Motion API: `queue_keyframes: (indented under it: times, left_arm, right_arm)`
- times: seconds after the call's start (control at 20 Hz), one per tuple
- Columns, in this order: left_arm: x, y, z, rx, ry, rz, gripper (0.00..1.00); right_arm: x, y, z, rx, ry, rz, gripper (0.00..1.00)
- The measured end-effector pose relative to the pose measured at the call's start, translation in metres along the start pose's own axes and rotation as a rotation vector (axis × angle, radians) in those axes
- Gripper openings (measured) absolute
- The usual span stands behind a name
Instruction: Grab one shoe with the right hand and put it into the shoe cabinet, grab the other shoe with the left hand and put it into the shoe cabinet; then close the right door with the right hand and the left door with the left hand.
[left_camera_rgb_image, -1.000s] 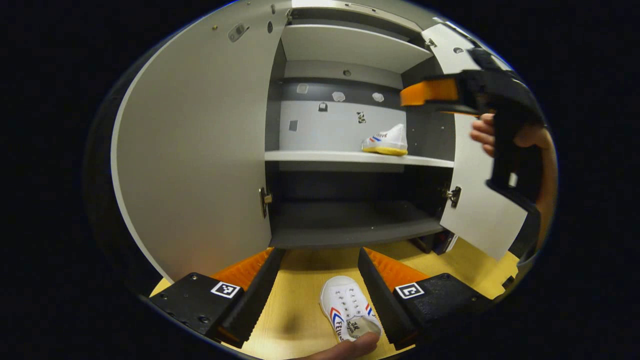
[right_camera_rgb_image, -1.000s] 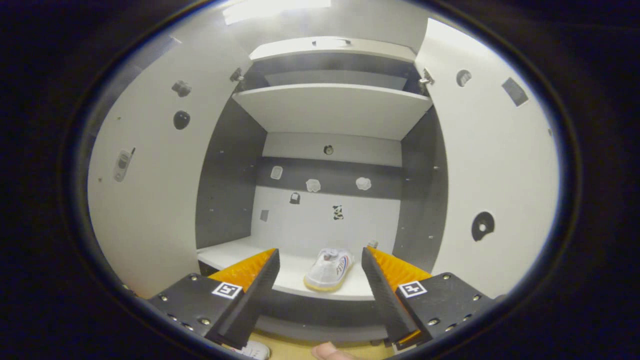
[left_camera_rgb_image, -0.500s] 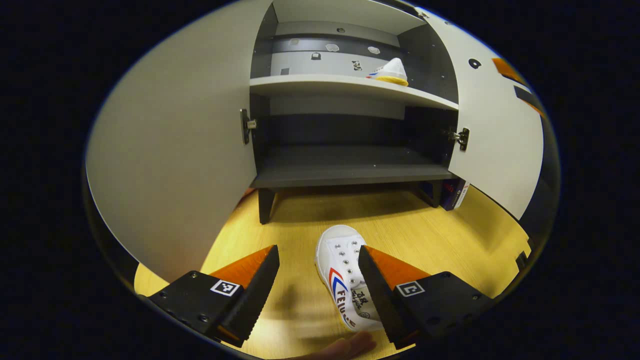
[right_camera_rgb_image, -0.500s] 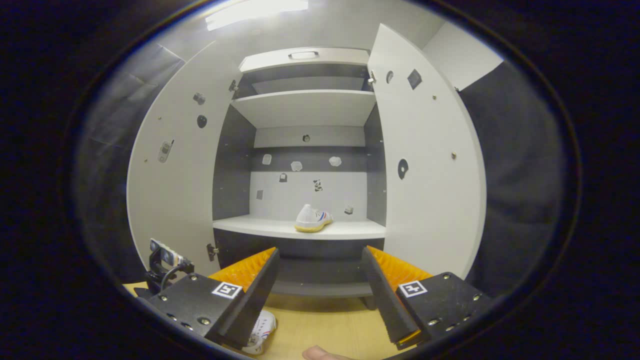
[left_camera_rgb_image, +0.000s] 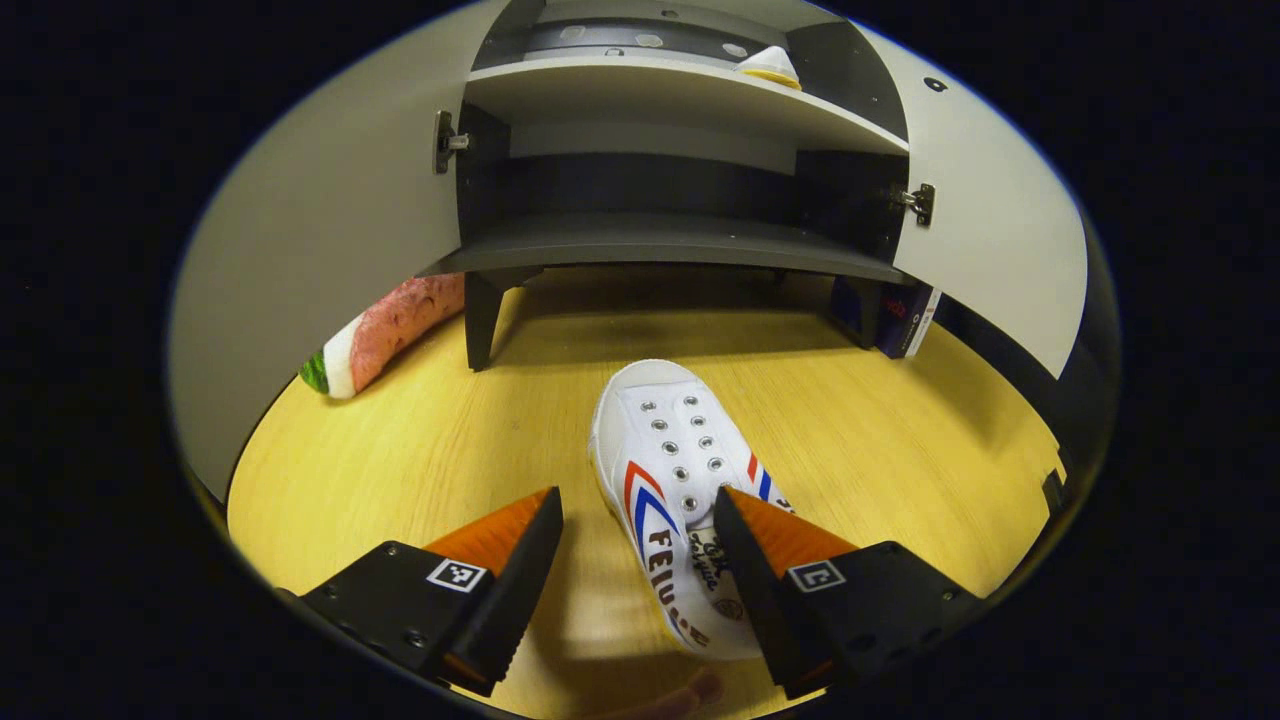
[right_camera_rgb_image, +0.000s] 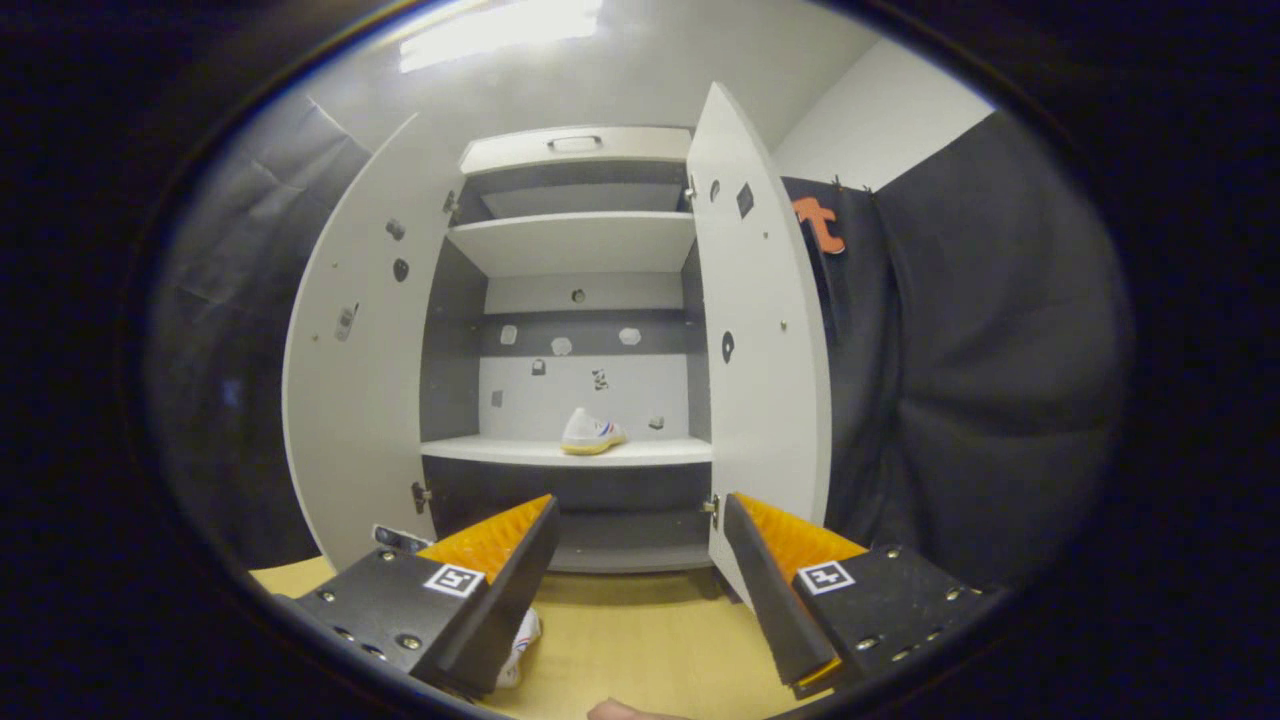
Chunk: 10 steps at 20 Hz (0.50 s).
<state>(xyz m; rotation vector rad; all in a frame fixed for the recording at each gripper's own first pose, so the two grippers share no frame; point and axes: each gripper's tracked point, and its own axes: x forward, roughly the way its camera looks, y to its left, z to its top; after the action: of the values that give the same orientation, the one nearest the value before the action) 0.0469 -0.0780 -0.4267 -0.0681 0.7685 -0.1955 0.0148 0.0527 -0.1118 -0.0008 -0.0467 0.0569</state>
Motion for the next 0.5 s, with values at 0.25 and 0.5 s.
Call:
queue_keyframes:
  times: [0.25, 0.5]
  left_arm:
    - [0.009, -0.005, -0.004, 0.010, 0.047, -0.023, 0.87]
    - [0.010, -0.003, -0.004, 0.092, 0.036, 0.017, 0.16]
  right_arm:
    - [-0.007, 0.013, 0.003, 0.014, -0.035, 0.050, 0.98]
    - [-0.004, 0.015, -0.016, -0.014, -0.004, 0.048, 0.98]
